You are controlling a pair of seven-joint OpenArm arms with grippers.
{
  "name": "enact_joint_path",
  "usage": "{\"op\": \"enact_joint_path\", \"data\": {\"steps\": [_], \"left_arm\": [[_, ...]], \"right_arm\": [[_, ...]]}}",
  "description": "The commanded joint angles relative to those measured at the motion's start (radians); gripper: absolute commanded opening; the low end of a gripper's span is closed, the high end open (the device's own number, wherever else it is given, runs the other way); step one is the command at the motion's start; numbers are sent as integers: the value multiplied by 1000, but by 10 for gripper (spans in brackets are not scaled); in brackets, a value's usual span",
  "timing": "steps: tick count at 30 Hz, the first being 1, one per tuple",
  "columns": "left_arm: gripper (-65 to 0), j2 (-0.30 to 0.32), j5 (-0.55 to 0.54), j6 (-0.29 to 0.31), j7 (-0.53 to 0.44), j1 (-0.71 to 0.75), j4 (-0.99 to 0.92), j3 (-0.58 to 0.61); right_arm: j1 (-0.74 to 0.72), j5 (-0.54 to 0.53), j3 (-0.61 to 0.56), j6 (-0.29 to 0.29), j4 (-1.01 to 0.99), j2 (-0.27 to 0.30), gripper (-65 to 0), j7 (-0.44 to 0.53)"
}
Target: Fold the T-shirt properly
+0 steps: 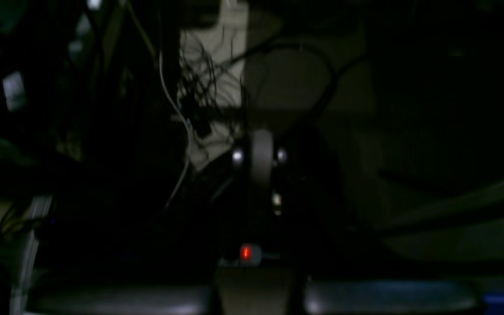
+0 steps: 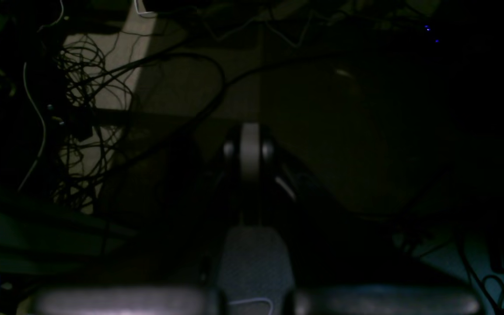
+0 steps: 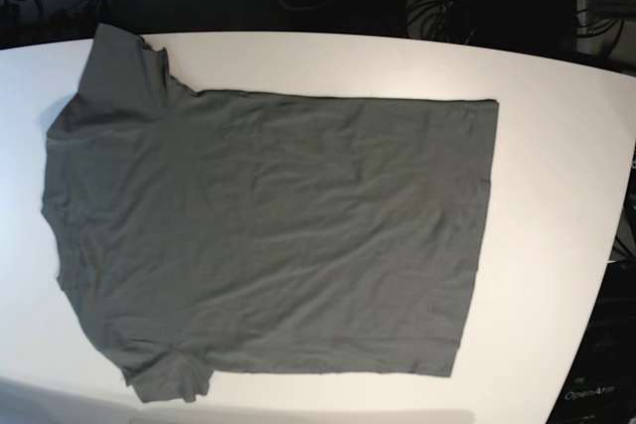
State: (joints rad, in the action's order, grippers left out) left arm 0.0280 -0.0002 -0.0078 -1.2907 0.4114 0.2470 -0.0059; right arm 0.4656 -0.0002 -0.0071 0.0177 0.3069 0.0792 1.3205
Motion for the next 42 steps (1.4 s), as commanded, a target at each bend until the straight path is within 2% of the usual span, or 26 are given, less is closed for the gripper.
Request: {"op": "enact_joint_path", "data": {"steps": [1, 6, 18, 23, 31, 36, 42], "left_arm": [[-639, 0, -2, -4, -27, 36, 42, -3], [-639, -3, -1, -4, -25, 117, 220, -49], [-639, -6, -1, -4, -25, 189, 354, -61], [-639, -3, -1, -4, -23, 228, 421, -61], [-639, 0, -1, -4, -22, 229, 417, -61], [-639, -4, -1, -4, -22, 231, 417, -70], [-639, -10, -1, -4, -22, 240, 420, -101]], "right_arm": [[14, -4, 0, -17, 1, 1, -649, 31], [14, -4, 0, -17, 1, 1, -649, 31], [42, -5, 2, -17, 50, 6, -649, 37], [117, -5, 2, -17, 200, 6, -649, 37], [241, -7, 5, -17, 441, 8, -646, 35], [319, -5, 5, -17, 593, 23, -577, 35], [361, -5, 5, -17, 708, 26, -563, 34]]}}
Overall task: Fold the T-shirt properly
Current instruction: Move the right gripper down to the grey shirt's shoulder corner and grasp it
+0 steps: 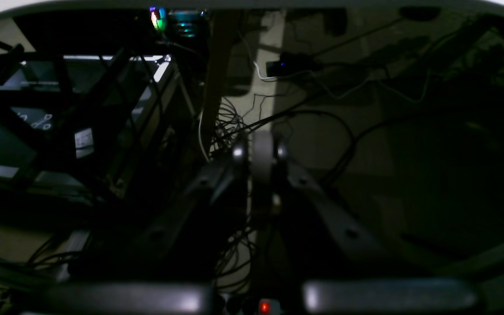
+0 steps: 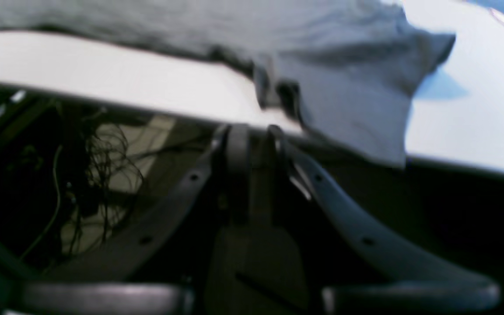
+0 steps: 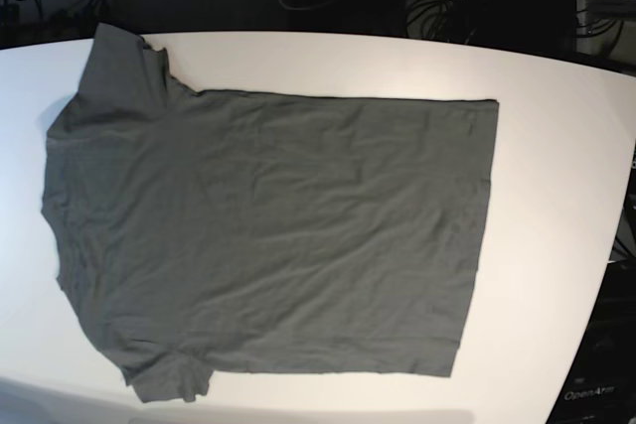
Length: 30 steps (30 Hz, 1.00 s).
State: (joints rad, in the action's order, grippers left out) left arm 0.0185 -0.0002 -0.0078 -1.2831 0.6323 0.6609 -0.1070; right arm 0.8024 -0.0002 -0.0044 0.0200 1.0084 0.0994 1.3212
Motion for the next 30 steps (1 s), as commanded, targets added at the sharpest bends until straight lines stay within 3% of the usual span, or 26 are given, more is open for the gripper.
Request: {"op": "enact_joint_path", "data": {"steps": [1, 16, 20, 24, 30], "left_arm": [[-639, -1, -1, -4, -31, 19, 6, 0], [-639, -21, -1, -2, -31, 16, 10, 0], [-639, -21, 7, -2, -30, 13, 10, 3], [-639, -21, 7, -1, -30, 13, 12, 5], [-638, -22, 7, -1, -30, 13, 12, 5]], "right_arm": [[25, -5, 2, -19, 17, 6, -563, 33], [18, -2, -1, -18, 97, 4, -566, 25], [22, -2, -3, -9, 212, 9, -569, -104], [22, -2, 1, 65, 293, 6, -570, -223], [4, -2, -4, 79, 330, 4, -569, -309]]}}
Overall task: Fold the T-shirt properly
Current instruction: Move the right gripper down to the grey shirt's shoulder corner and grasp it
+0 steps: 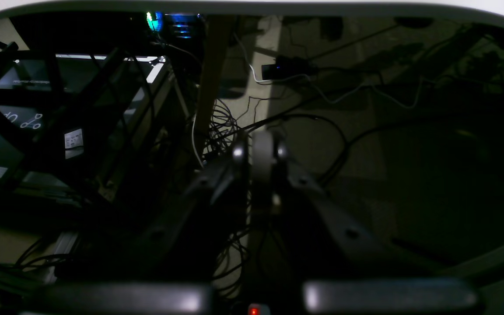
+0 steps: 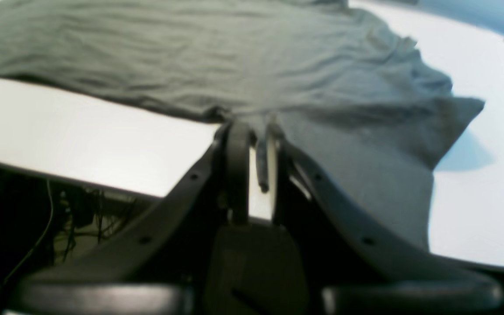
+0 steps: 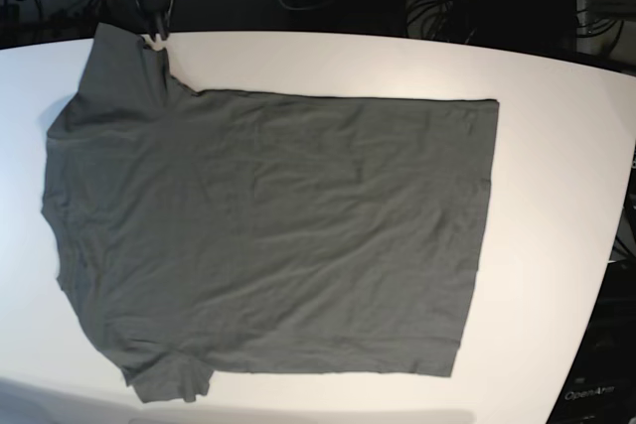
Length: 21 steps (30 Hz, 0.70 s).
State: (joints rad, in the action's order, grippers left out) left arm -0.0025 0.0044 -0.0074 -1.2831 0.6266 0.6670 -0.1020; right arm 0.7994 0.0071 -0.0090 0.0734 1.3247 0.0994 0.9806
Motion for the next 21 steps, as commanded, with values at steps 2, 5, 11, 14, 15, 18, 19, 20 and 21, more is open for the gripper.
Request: {"op": "enact_joint_path", "data": {"steps": [2, 5, 11, 14, 15, 18, 19, 20, 21], "left_arm": [[-638, -12, 3, 1, -30, 20, 6, 2], [-638, -20, 4, 1, -30, 26, 23, 2], [-638, -20, 6, 2, 4, 100, 179, 11], [-638, -12, -4, 2, 122, 140, 293, 60], [-638, -12, -4, 2, 162, 151, 333, 64], [-638, -3, -4, 2, 227, 174, 422, 71], [-638, -4, -4, 2, 234, 180, 438, 71], [-638, -4, -4, 2, 239, 183, 451, 71], [-638, -4, -1, 2, 247, 184, 462, 71]], "right_arm": [[-4, -8, -1, 26, 14, 4, -566, 11], [-8, -8, -1, 26, 14, 6, -563, -15], [-8, -8, -1, 26, 14, 7, -561, -19], [-8, -8, 2, 26, 14, 9, -554, -19], [-8, -8, 4, 26, 14, 9, -531, -19], [-8, -8, 5, 26, 14, 9, -428, -19], [-8, -8, 5, 26, 14, 9, -403, -19], [-8, -8, 5, 26, 14, 9, -383, -19], [-8, -8, 5, 26, 14, 9, -371, -19]]}}
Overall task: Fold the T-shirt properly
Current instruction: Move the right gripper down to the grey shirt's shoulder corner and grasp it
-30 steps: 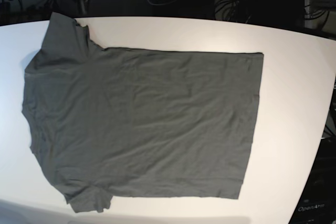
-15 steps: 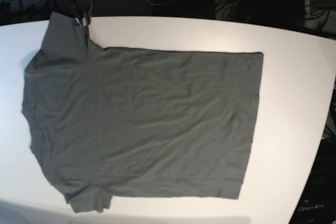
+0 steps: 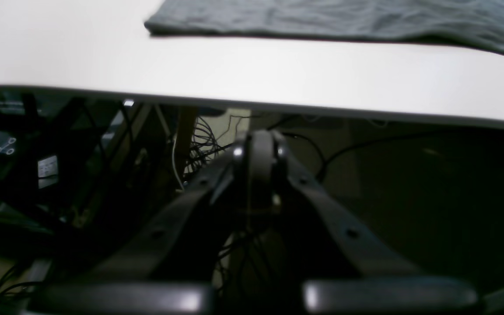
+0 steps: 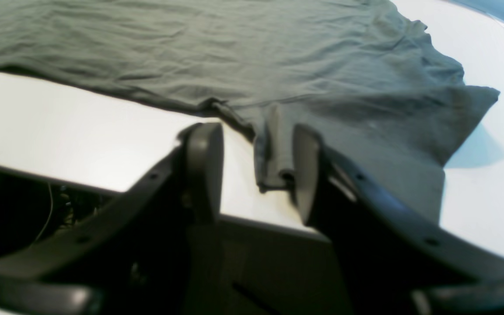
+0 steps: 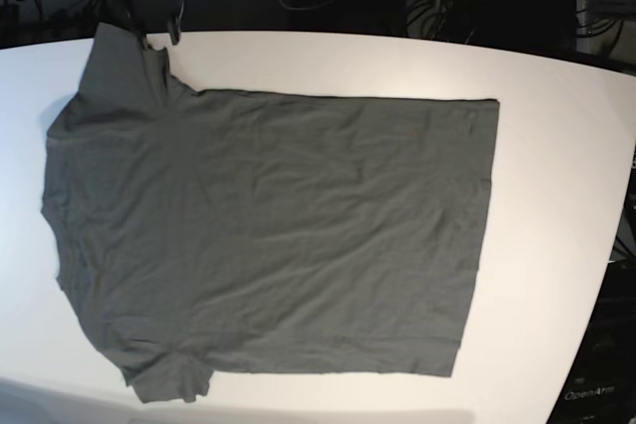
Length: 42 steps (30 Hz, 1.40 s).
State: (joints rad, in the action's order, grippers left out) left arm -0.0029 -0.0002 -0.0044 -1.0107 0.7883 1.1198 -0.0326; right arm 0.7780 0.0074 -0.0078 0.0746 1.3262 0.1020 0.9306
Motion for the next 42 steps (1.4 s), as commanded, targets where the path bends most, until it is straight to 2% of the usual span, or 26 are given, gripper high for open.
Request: {"op": "enact_joint_path", "data": {"steps": [1, 8, 12, 24, 28, 37, 42], "left_arm": [[-638, -4, 7, -1, -15, 24, 15, 1], [-638, 1, 4, 1, 48, 36, 75, 1], [-638, 1, 7, 1, 48, 53, 121, 1], [-638, 1, 9, 1, 49, 64, 150, 1], [-638, 1, 9, 1, 49, 64, 150, 1], [-638, 1, 9, 1, 51, 59, 150, 1], [-638, 1, 4, 1, 132, 53, 150, 1]], "right_arm": [[13, -8, 6, 24, 13, 6, -364, 31], [2, -8, 4, 24, 9, 32, -360, 28], [-9, -8, 4, 24, 9, 35, -360, -48], [-58, -8, 4, 24, 8, 48, -360, -160], [-70, -8, 6, 26, 8, 48, -360, -169], [-70, -13, 7, 26, 8, 91, -360, -169], [-61, -10, 4, 26, 11, 86, -360, -161]]}}
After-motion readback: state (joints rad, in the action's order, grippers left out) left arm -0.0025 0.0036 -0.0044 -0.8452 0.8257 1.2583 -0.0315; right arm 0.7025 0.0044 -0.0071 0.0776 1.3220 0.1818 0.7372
